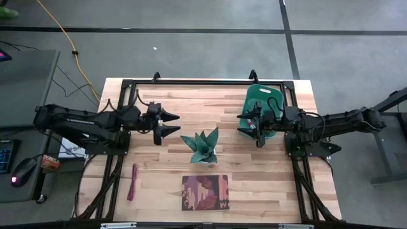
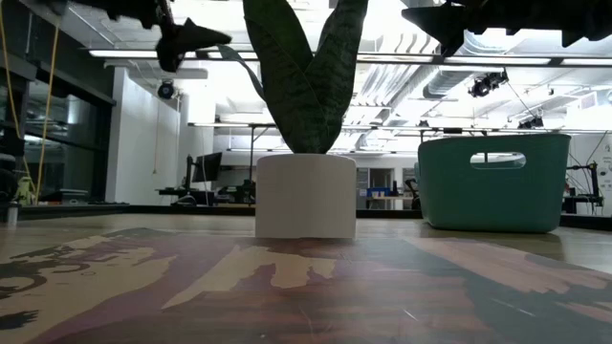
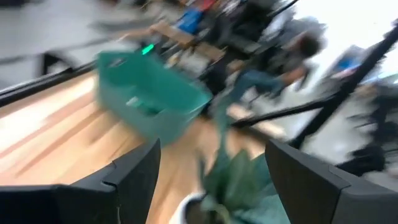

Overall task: Pick and place USB-C Cables
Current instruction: Put the pink patterned charger cable into the green container

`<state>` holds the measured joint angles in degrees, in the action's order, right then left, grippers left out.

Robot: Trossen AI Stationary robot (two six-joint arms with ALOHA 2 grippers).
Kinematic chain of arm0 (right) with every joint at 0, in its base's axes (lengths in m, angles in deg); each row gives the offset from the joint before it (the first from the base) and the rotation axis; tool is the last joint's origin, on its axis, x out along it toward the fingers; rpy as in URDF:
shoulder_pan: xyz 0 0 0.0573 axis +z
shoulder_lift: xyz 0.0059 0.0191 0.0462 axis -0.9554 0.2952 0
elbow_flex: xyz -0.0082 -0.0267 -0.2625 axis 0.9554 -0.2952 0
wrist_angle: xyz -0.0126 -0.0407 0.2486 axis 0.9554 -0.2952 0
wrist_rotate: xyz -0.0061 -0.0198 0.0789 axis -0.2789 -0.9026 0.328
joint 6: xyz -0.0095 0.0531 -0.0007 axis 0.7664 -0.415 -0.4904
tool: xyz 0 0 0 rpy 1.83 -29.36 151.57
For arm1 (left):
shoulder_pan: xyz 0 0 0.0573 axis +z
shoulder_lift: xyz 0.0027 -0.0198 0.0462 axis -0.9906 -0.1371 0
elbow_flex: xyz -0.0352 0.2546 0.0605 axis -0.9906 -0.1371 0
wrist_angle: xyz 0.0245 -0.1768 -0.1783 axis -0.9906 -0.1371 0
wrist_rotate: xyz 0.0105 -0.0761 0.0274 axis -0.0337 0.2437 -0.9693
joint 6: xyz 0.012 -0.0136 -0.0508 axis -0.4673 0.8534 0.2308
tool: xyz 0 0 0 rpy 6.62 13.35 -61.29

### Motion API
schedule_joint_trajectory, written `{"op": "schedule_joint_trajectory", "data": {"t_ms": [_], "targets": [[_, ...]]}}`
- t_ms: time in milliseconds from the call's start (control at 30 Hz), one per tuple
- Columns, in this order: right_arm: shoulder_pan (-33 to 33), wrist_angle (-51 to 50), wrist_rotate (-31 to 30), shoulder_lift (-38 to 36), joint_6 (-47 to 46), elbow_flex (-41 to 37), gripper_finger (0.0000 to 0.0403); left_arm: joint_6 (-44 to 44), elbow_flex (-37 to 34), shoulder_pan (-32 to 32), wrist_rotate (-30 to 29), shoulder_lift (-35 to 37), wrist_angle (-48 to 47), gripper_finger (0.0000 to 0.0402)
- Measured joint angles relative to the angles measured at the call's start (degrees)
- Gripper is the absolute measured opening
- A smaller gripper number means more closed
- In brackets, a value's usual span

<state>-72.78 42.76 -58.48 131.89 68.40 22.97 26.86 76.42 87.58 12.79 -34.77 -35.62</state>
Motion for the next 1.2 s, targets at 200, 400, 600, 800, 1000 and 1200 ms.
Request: {"op": "schedule_joint_trajectory", "data": {"t_ms": [200, 400, 600, 800, 1000, 1200], "targets": [[0.00, -0.58, 0.00, 0.00, -0.16, 0.00, 0.0238, 7.13, 16.43, -6.07, -9.14, -2.20, -36.10, 0.0271], [0.00, -1.42, 0.00, 0.02, -0.16, 0.00, 0.0238, 23.92, 26.72, -11.90, -9.28, -5.26, -66.25, 0.0271], [0.00, -1.36, 0.00, 0.02, -0.16, 0.00, 0.0238, 41.17, 27.12, -18.29, -5.03, -7.61, -78.86, 0.0271], [-0.02, -1.36, 0.00, 0.02, 0.10, 0.00, 0.0238, 52.92, 23.94, -26.71, -0.66, -12.85, -79.00, 0.0271], [0.00, -1.80, 0.00, 0.02, 0.21, 0.00, 0.0238, 62.48, 21.91, -35.75, 4.39, -21.45, -78.12, 0.0271], [-0.02, -2.10, 0.00, 0.02, 0.26, 0.00, 0.0238, 68.66, 21.78, -44.02, 8.68, -30.35, -75.66, 0.0271]]}}
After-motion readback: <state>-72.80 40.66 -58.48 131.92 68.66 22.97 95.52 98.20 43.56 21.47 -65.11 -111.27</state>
